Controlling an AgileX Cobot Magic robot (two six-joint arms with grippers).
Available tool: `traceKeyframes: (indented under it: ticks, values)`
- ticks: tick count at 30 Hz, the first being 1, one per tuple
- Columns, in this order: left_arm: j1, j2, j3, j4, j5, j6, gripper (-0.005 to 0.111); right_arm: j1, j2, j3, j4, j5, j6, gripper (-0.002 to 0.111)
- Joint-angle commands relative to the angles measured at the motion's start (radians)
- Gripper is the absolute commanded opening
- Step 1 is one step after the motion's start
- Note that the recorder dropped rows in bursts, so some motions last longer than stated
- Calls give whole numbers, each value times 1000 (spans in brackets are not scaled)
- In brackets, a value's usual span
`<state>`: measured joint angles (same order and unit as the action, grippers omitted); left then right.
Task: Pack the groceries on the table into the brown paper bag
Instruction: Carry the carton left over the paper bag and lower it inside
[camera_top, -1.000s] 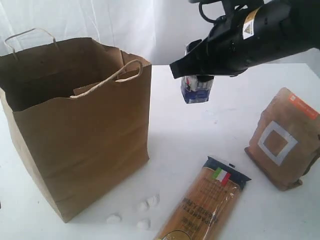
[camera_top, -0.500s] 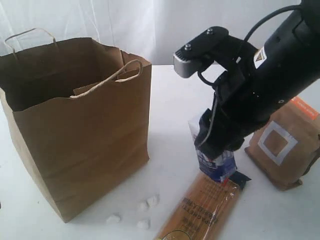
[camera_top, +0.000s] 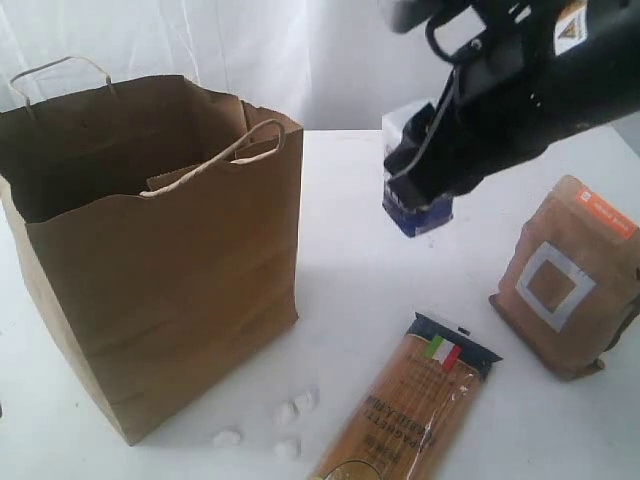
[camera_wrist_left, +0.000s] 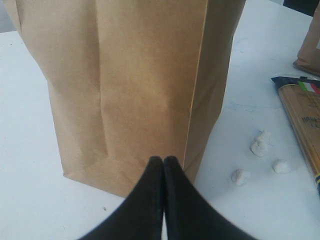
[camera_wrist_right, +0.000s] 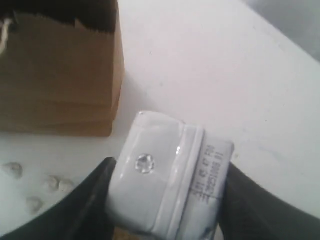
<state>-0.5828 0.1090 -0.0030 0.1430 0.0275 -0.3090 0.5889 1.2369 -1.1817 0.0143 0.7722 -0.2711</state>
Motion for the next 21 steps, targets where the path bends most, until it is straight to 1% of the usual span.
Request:
traceKeyframes:
  ticks: [1,5,13,21]
  values:
    - [2,-5,3,-1,-4,-5,0,0,-30,-114,-7,-45,17,0]
    - [2,-5,3,-1,-4,-5,0,44,-13,-218,-7,-42,17,0]
    - [2,-5,3,-1,-4,-5,0,167,89,-382,-14,-22,15,0]
    - [2,-5,3,-1,-4,-5,0,258,233,-462,-34,-10,9,0]
